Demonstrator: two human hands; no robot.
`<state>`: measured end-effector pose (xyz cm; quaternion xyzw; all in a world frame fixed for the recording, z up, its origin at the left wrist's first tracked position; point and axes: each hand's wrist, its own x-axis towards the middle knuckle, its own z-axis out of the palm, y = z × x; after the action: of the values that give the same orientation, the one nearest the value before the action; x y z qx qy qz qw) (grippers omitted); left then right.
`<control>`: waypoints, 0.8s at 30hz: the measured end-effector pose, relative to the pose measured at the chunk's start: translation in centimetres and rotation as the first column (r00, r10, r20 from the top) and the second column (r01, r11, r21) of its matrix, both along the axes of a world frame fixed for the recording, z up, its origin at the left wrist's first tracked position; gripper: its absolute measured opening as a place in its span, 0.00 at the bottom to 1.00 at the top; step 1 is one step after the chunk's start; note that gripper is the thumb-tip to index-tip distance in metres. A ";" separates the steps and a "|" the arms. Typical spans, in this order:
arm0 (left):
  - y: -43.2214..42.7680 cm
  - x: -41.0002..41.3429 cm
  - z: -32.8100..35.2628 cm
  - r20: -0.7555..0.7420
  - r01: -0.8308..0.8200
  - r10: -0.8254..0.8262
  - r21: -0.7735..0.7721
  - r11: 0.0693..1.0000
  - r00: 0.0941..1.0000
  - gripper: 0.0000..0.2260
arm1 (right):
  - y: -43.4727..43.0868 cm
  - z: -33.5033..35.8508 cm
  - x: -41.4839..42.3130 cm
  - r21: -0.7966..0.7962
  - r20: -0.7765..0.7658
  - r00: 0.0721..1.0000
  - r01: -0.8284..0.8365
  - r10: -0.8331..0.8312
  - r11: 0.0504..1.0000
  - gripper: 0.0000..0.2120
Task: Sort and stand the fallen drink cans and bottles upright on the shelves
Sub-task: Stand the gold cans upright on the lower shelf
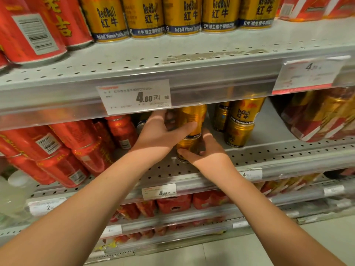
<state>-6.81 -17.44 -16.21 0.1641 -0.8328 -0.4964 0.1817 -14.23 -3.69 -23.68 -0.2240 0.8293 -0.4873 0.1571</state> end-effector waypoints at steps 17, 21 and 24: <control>-4.4 -1.0 -2.4 0.196 -0.010 0.227 -0.735 0.678 0.954 0.31 | 0.2 0.4 -1.8 0.112 -0.137 0.985 0.117 -0.101 0.987 0.30; -5.0 -2.0 -4.4 0.251 0.063 0.307 -0.857 0.512 0.918 0.33 | 1.2 0.6 -2.0 0.177 -0.131 0.984 0.139 -0.116 0.974 0.24; -4.4 -2.5 -5.5 0.293 0.112 0.395 -0.900 0.422 0.871 0.35 | 2.1 0.7 -1.4 0.247 -0.160 0.984 0.115 -0.077 0.962 0.26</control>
<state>-9.33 -21.81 -21.70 0.2278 -0.9658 0.0956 0.0786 -15.61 -1.62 -23.03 -0.1972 0.9043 -0.3655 0.0985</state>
